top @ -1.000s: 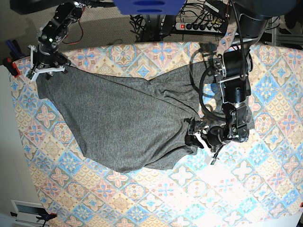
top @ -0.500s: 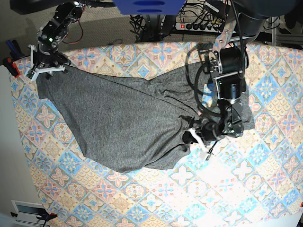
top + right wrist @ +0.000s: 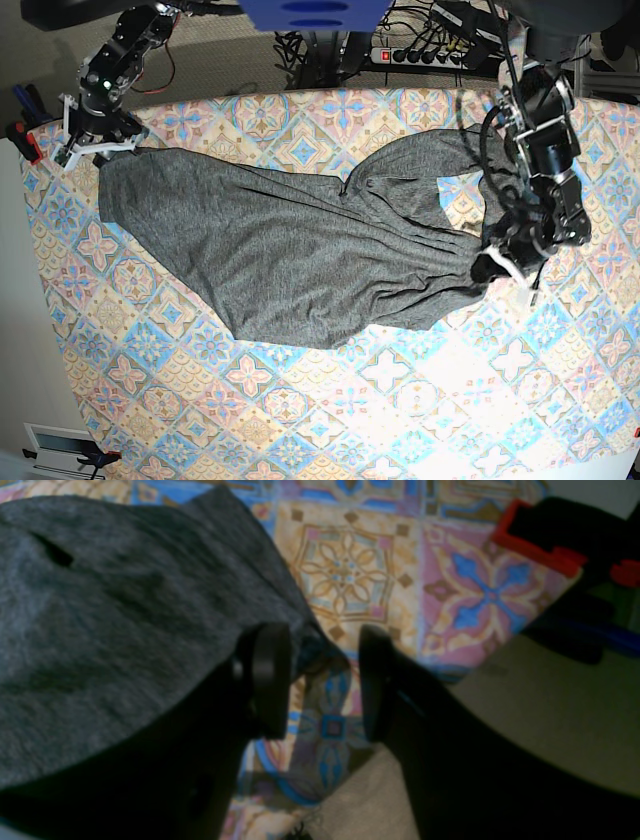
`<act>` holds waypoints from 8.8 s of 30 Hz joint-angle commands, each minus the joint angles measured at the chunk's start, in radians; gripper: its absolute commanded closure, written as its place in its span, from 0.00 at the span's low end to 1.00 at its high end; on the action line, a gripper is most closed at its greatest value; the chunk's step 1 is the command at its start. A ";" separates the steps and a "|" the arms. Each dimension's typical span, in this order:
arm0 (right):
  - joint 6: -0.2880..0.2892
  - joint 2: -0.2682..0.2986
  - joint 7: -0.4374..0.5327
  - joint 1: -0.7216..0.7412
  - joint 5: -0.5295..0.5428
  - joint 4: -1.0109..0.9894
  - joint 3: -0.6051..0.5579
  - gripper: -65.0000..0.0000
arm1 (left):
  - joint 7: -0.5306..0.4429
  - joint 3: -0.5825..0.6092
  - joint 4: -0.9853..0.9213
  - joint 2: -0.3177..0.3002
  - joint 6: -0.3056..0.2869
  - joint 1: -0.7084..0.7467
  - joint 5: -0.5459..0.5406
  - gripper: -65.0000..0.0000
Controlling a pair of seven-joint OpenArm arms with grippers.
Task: Layout the t-shirt on the table in an organized manner, then fold the t-shirt properly
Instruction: 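Pull the gathered shirt with the left gripper away from the right gripper, then release with the right gripper and grasp the shirt's other end, then stretch the shirt lengthwise between both grippers, then release the shirt end with the left gripper and lift it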
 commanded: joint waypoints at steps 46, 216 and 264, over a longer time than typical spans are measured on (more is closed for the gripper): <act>0.276 0.263 0.210 0.667 0.003 -0.577 -0.902 0.66 | 0.121 -0.042 0.273 -0.100 0.052 0.340 0.123 0.94; 0.294 0.307 0.314 0.564 -0.205 -0.440 -0.205 0.47 | 0.328 -0.036 1.229 0.072 0.052 0.441 0.507 0.40; 0.294 0.243 0.249 0.357 -0.206 -0.261 -0.199 0.47 | -0.134 0.060 0.896 0.078 0.052 0.761 0.485 0.95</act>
